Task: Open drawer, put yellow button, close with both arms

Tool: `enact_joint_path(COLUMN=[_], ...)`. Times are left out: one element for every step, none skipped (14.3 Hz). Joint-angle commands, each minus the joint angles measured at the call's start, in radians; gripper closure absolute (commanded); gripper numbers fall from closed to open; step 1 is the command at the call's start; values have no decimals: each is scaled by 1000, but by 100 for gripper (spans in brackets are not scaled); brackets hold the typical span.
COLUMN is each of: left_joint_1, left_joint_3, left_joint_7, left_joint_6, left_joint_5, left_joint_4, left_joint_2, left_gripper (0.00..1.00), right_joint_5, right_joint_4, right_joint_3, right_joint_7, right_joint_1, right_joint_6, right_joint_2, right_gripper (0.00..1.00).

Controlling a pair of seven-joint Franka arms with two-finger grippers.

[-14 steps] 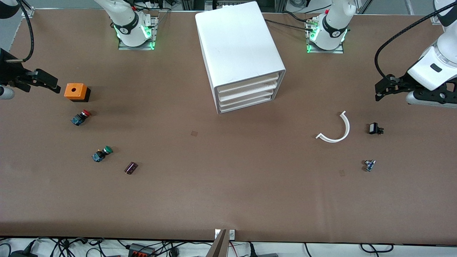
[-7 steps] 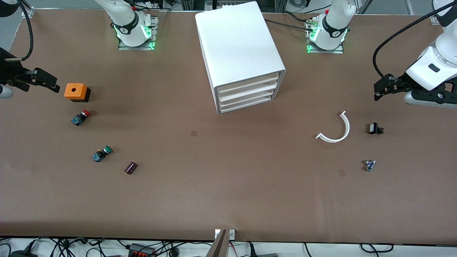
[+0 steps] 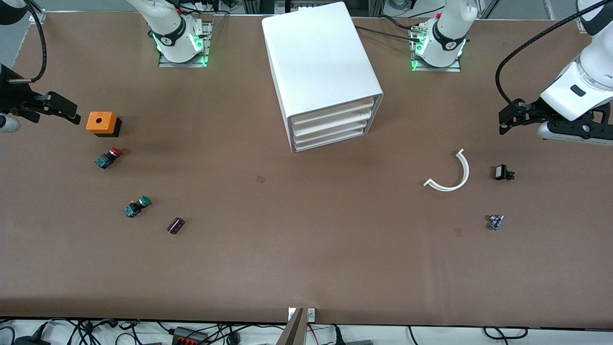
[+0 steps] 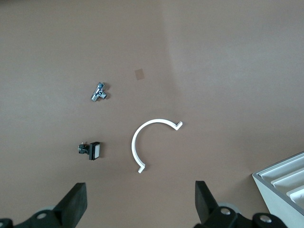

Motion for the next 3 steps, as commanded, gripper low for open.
enact_joint_path(left_joint_1=[-4, -4, -4], left_joint_3=[1, 1, 1], left_joint_7=[9, 8, 8], left_joint_6=[-12, -12, -12], left_joint_5=[-8, -8, -10], left_joint_4=[5, 5, 4], left_joint_2=[-5, -5, -5], left_gripper=[0, 0, 0], right_joint_5=[-14, -14, -14], right_joint_4=[-28, -30, -30], right_joint_3=[3, 3, 3], right_joint_7=[-16, -15, -16], right_joint_1=[3, 3, 3], right_joint_6=[19, 21, 21], right_joint_2=[-26, -25, -25], right_gripper=[0, 0, 0])
